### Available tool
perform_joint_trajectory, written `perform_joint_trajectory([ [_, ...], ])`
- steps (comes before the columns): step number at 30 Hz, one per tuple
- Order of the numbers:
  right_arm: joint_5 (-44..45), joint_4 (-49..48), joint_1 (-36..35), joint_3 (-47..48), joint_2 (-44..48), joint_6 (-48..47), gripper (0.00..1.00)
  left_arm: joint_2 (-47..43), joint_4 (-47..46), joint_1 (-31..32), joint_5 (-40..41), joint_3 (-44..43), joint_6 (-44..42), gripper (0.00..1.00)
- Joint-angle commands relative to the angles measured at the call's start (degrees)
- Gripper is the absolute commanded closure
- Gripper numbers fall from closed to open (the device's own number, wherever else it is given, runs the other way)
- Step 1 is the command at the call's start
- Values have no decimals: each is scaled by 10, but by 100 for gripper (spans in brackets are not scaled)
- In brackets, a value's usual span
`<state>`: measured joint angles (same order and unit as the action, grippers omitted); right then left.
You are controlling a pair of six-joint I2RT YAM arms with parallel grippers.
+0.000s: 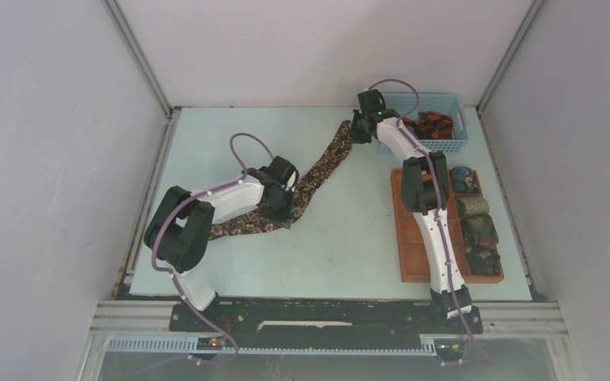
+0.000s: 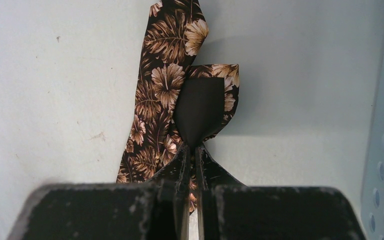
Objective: Roll the ties
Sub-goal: Flatten out the tie at the center of the board.
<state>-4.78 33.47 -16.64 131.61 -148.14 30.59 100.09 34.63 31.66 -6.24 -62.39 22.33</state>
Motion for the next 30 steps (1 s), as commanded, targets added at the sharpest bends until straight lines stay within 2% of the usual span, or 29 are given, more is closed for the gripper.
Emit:
perform_joint_trajectory([
  [1,-4,-16,1,10,-2,-1,100,-7,-5,2,-3,-19,-2,96],
  [4,-2,-16,2,10,-1,-2,100,-13,11,0,2,-18,-4,100],
  [17,-1,-17,5,10,-2,1,100,-29,76,-43,-62,-23,-37,100],
  [23,-3,-15,5,10,-2,2,100,-38,97,-55,-45,-25,-45,98],
  [24,-3,-15,5,10,-1,2,100,-42,96,-56,-40,-26,-45,91],
  [27,-4,-15,5,10,0,3,100,-58,87,-54,-31,-33,-44,56],
  [28,-5,-15,5,10,1,3,100,-60,86,-54,-27,-39,-43,47],
  [30,-5,-14,4,10,0,3,100,-57,88,-52,-21,-55,-42,39],
])
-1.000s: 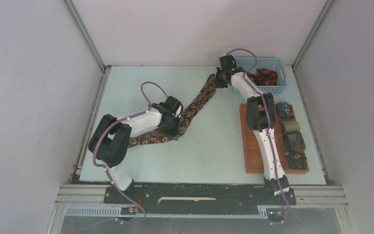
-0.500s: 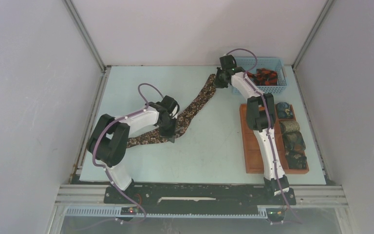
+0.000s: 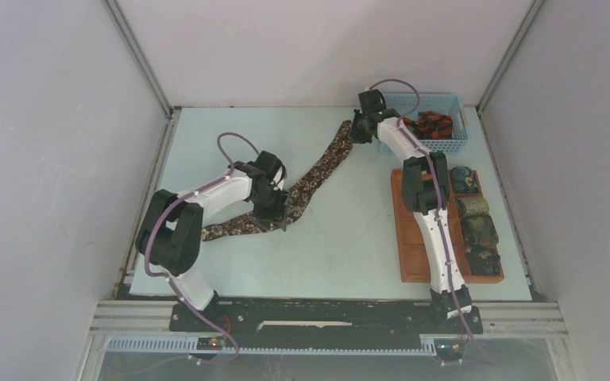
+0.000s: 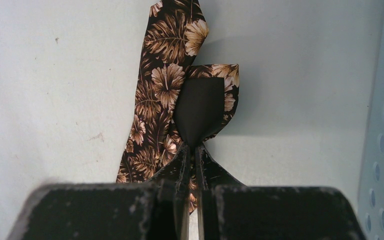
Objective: Roll the ties
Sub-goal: Flatten out the tie at the center of the board.
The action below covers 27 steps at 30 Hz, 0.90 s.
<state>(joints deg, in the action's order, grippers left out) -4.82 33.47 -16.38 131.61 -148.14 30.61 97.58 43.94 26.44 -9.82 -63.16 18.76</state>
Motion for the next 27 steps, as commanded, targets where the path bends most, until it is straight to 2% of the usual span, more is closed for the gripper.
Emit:
perform_joint_trajectory([
  [1,-6,-14,1,11,-1,2,100,-29,-6,2,16,-56,-6,37],
  [11,-7,-13,1,12,0,2,100,63,-7,23,29,-160,-16,34],
  [18,-9,-13,1,14,-1,1,100,118,-2,27,-3,-183,-15,42],
  [22,-9,-13,1,15,-2,1,100,139,-2,31,-19,-183,-19,56],
  [24,-9,-13,0,15,-2,1,100,148,-2,32,-21,-184,-17,70],
  [27,-10,-13,0,15,-2,1,100,156,5,32,-7,-185,-12,98],
])
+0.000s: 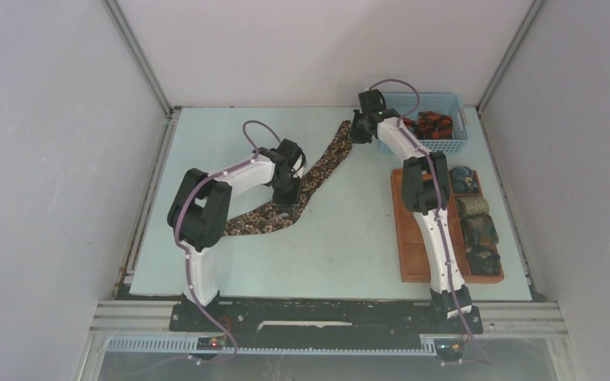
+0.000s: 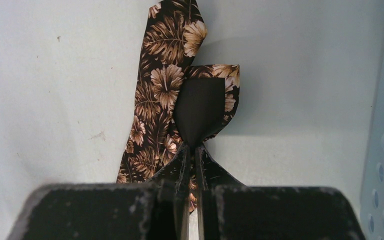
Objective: Roll the ties
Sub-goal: Flatten out the tie at the center of the board.
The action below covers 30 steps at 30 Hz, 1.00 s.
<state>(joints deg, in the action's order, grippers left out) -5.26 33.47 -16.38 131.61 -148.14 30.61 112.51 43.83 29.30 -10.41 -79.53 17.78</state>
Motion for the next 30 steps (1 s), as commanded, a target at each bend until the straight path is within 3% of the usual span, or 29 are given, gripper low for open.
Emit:
perform_joint_trajectory([
  [1,-6,-13,0,15,-2,1,100,6,11,3,5,-20,-2,100],
  [14,-11,-10,1,22,-7,2,100,-30,78,-19,25,0,-31,100],
  [27,-19,-12,3,22,-6,1,100,-6,142,-77,26,-56,-81,99],
  [30,-23,-12,3,22,-6,1,92,4,144,-93,25,-60,-83,97],
])
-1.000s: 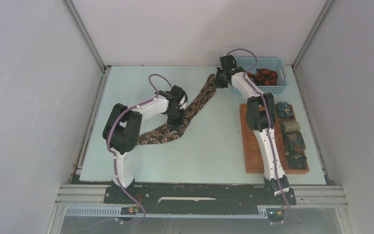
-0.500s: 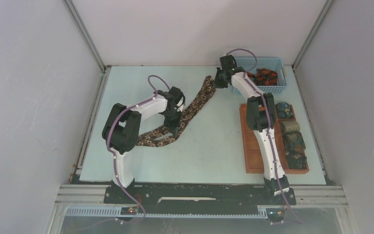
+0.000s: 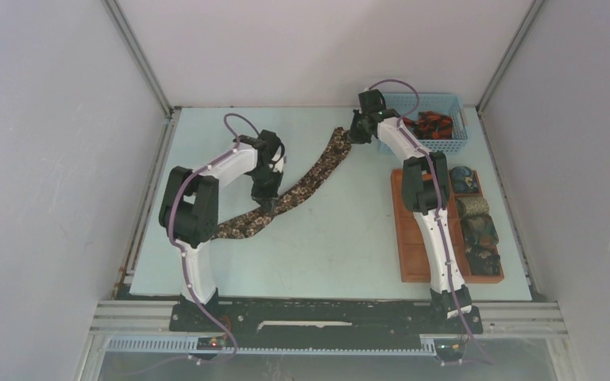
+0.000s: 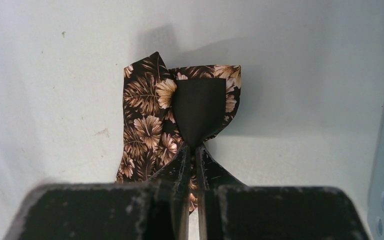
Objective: Roll the ties
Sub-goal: Flatten out the tie at the center of the board.
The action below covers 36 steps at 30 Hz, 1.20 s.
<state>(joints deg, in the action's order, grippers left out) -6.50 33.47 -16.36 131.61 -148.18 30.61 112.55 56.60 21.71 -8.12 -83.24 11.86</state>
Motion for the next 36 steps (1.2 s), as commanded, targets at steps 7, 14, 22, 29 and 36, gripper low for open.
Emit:
perform_joint_trajectory([
  [7,-7,-9,0,22,5,-6,68,-2,12,-35,26,-24,-21,81],
  [14,39,-14,-9,-15,50,-27,59,-46,3,-34,57,-20,-9,49],
  [22,81,-48,-20,-65,98,-48,54,-92,4,-35,99,-51,-1,38],
  [29,98,-129,-27,-140,151,-61,55,-102,-4,-34,116,-100,6,38],
  [36,104,-163,-29,-166,167,-66,56,-95,-27,-29,101,-160,12,37],
])
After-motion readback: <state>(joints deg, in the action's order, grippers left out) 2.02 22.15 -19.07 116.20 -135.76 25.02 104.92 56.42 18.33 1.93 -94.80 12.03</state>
